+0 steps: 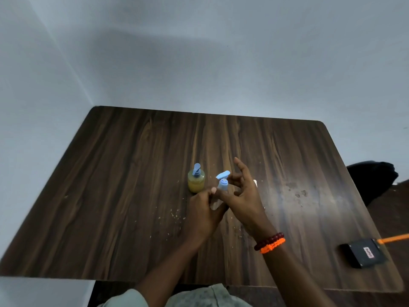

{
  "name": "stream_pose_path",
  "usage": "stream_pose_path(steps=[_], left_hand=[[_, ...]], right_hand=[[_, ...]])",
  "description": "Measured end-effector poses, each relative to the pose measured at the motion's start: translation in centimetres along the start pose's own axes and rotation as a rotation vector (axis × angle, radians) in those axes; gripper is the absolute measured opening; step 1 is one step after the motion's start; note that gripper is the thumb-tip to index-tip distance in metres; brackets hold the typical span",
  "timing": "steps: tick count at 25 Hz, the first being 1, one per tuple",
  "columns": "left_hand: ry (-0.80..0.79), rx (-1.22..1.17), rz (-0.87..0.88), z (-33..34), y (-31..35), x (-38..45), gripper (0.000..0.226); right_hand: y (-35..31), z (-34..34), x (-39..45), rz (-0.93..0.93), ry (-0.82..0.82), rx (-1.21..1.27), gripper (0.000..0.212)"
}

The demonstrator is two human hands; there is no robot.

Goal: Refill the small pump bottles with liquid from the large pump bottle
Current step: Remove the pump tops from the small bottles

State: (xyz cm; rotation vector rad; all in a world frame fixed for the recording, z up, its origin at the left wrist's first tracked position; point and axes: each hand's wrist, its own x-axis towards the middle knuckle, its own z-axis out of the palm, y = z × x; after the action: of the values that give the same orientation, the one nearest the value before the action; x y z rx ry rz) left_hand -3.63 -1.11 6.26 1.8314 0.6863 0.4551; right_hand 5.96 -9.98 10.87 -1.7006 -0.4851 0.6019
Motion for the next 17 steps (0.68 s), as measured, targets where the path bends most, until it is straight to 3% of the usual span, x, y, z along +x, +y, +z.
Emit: stream_pose_path(steps=[3, 7, 14, 17], left_hand=[[0.012, 0.013, -0.03, 0.1, 0.2, 0.0, 0.022], [0.008, 0.021, -0.073, 0.1, 0.4, -0.2, 0.026], [-0.034, 0.022, -0.095, 0.0, 0.0, -0.6, 0.048], [-0.021, 0.014, -0.099, 0.0, -0.7, -1.0, 0.03]], right_hand=[[0.2, -0.3, 0.0, -0.009, 0.032, 0.028, 0.078], [0.4, -0.4, 0.0, 0.0, -0.003, 0.032, 0.087], [-0.4, -0.8, 0.6, -0.036, 0.02, 0.173, 0.062], [-2.0, -1.8, 1.7, -0.084, 0.083, 0.357, 0.052]])
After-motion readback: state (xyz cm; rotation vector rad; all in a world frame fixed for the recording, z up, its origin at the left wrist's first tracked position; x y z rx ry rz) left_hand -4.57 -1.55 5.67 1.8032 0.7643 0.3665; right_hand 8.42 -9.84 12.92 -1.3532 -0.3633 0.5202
